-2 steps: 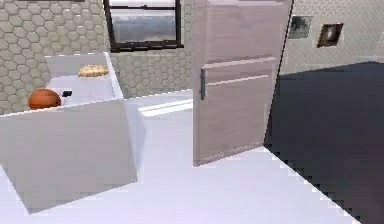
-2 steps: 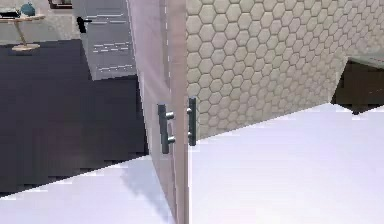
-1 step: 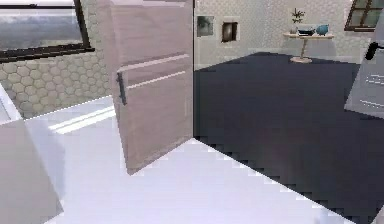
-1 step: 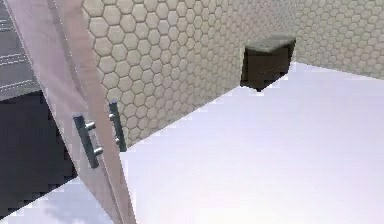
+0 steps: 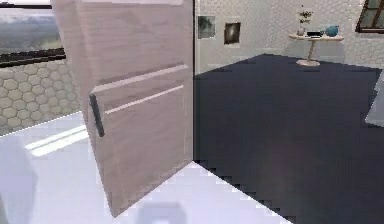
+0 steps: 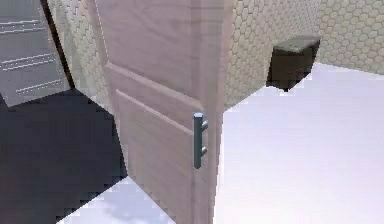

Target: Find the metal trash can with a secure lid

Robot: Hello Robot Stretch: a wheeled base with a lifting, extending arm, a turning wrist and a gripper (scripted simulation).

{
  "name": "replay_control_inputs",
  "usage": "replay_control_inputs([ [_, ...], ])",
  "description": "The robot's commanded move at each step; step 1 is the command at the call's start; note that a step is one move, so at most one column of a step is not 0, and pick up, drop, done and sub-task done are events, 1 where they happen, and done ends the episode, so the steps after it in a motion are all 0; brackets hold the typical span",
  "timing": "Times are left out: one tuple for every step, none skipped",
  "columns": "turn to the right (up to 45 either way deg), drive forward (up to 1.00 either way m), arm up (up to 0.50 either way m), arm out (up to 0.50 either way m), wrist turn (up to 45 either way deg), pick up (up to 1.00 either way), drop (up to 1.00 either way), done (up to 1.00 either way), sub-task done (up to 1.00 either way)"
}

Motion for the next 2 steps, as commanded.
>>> replay_control_inputs([
  [33.0,0.00,0.00,0.00,0.0,0.00,0.00,0.00,0.00],
  [0.0,1.00,0.00,0.00,0.0,0.00,0.00,0.00,0.00],
])
